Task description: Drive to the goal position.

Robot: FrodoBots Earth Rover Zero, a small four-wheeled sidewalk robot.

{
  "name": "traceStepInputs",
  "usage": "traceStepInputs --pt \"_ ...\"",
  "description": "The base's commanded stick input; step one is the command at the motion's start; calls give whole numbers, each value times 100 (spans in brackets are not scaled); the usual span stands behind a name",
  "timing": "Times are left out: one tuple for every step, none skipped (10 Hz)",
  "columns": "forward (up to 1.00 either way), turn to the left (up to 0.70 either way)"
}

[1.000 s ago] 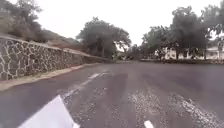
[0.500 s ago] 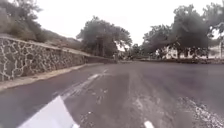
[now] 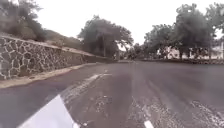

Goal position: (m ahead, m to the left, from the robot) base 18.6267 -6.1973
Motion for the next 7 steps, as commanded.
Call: traceStepInputs --pt "50 0" --pt "50 0" --pt "50 0" --pt "50 0" --pt "50 0" --pt "50 0" --pt "50 0"
